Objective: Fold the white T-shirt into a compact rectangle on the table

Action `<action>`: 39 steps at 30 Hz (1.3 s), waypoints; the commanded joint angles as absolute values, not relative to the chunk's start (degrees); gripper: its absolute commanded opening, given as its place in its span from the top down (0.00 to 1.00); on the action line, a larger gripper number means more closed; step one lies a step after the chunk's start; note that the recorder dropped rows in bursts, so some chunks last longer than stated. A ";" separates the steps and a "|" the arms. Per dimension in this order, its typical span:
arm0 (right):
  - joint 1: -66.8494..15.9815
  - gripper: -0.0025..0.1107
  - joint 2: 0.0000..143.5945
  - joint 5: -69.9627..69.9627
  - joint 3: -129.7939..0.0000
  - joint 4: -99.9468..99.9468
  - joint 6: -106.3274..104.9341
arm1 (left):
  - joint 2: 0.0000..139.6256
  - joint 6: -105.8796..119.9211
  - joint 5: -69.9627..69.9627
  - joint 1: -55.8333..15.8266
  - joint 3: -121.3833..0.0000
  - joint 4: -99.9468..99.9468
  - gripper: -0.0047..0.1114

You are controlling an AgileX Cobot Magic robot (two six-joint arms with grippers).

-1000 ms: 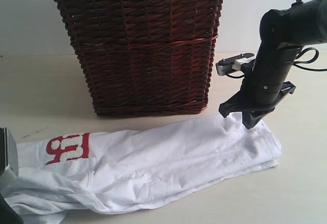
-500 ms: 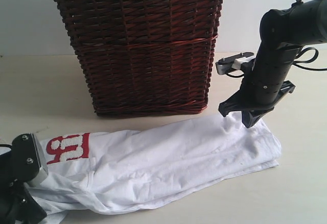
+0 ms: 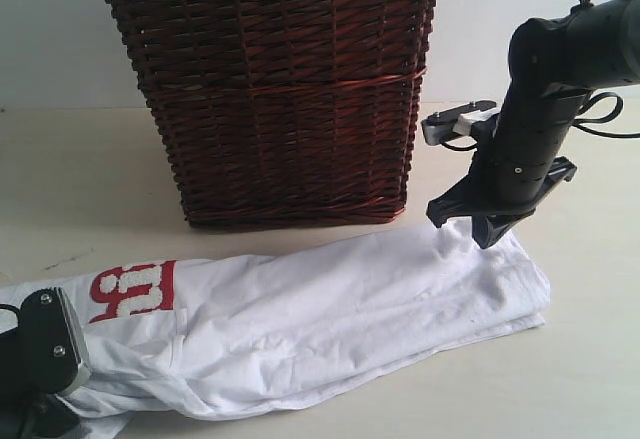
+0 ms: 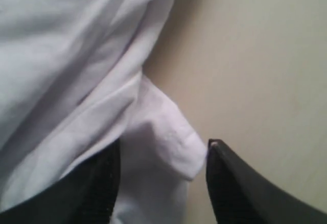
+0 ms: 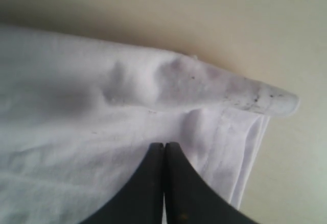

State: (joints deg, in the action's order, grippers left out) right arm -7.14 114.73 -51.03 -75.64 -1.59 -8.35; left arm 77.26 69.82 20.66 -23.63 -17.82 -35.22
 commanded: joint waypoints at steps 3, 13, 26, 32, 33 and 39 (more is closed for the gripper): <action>-6.86 0.98 114.00 -49.80 -75.33 -1.50 -8.86 | 79.71 70.44 16.97 -24.04 -17.57 -35.37 0.60; -6.86 0.98 114.00 -50.16 -75.33 -1.50 -8.86 | 74.86 72.08 36.72 -24.04 -21.71 -35.02 0.96; -6.86 0.98 114.00 -50.05 -75.33 -1.75 -8.86 | 69.26 71.50 63.44 -24.04 -26.16 -30.60 0.96; -6.86 0.98 114.00 -50.83 -75.33 -2.00 -8.86 | 69.26 71.50 59.19 -24.04 -30.48 -24.55 0.96; -6.86 0.98 114.00 -50.92 -75.33 -2.00 -8.86 | 69.26 71.50 58.39 -24.04 -31.48 -21.61 0.96; -6.86 0.98 114.00 -51.25 -75.33 -3.22 -8.86 | 69.39 70.04 42.83 -24.04 -35.25 -14.41 0.82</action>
